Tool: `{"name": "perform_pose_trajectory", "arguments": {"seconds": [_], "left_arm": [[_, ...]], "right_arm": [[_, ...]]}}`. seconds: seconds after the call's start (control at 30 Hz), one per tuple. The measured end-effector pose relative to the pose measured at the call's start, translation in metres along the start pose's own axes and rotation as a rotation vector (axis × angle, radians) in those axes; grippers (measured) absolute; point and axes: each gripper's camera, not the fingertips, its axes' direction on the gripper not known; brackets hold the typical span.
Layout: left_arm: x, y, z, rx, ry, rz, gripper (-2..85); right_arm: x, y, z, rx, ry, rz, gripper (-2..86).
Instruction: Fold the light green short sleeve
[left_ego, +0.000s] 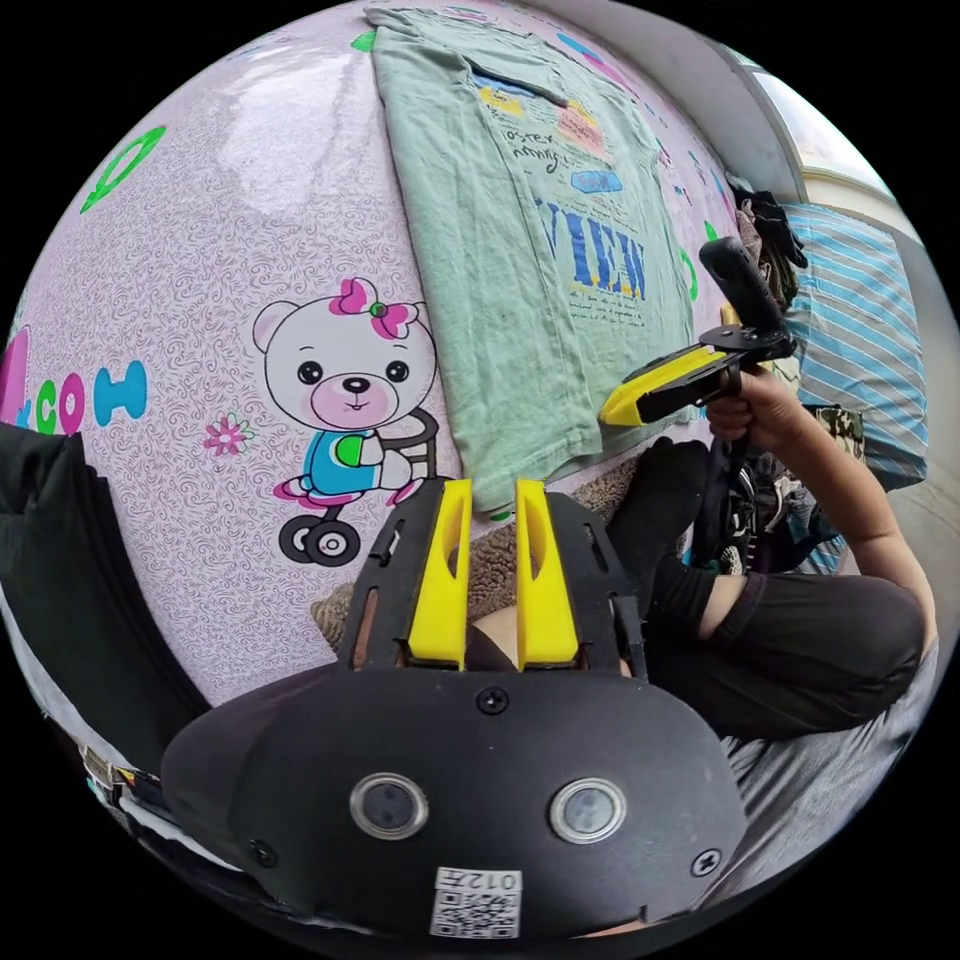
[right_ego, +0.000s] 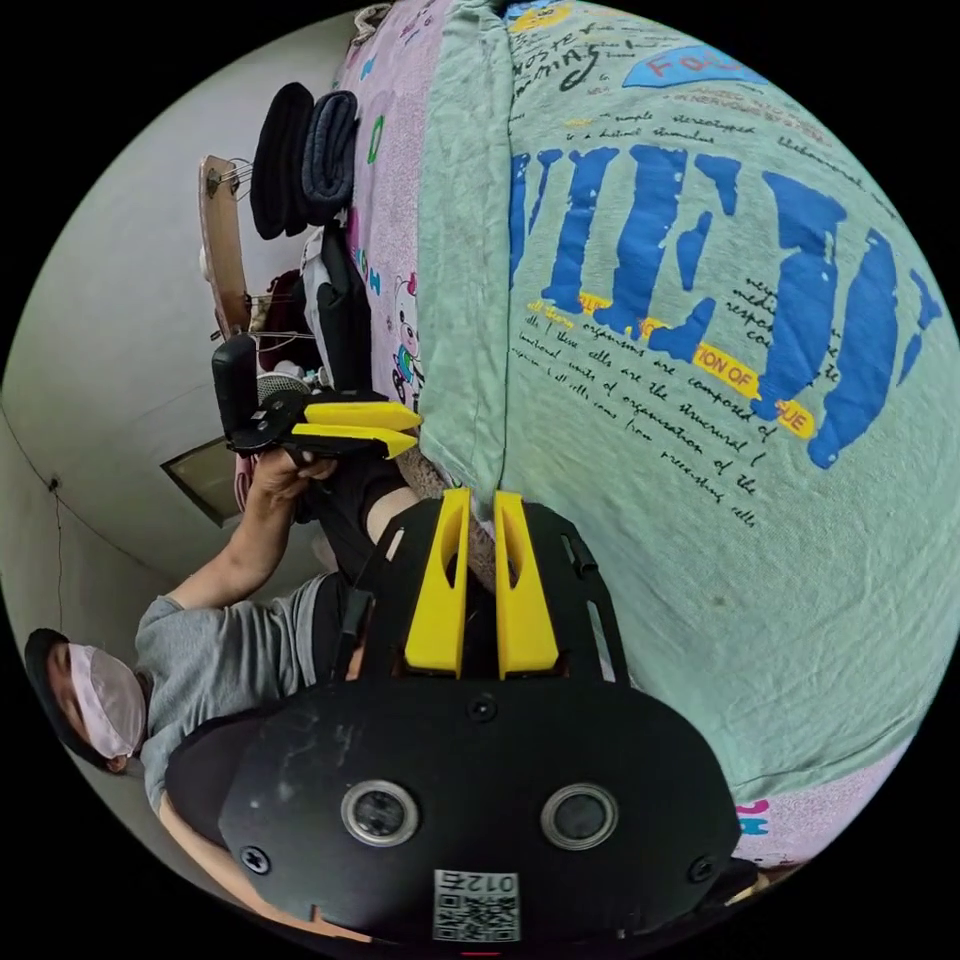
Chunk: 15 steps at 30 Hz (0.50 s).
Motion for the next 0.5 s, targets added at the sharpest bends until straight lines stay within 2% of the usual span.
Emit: {"name": "perform_pose_trajectory", "arguments": {"seconds": [0.23, 0.5], "left_arm": [[0.001, -0.011, -0.003, -0.029, 0.004, -0.026, 5.9], [0.006, -0.024, -0.017, -0.051, 0.06, 0.028, 1.4]], "right_arm": [[-0.014, 0.008, 0.012, -0.072, 0.008, -0.013, 0.2], [-0.022, 0.025, 0.0, -0.086, -0.076, -0.031, -0.8]]}}
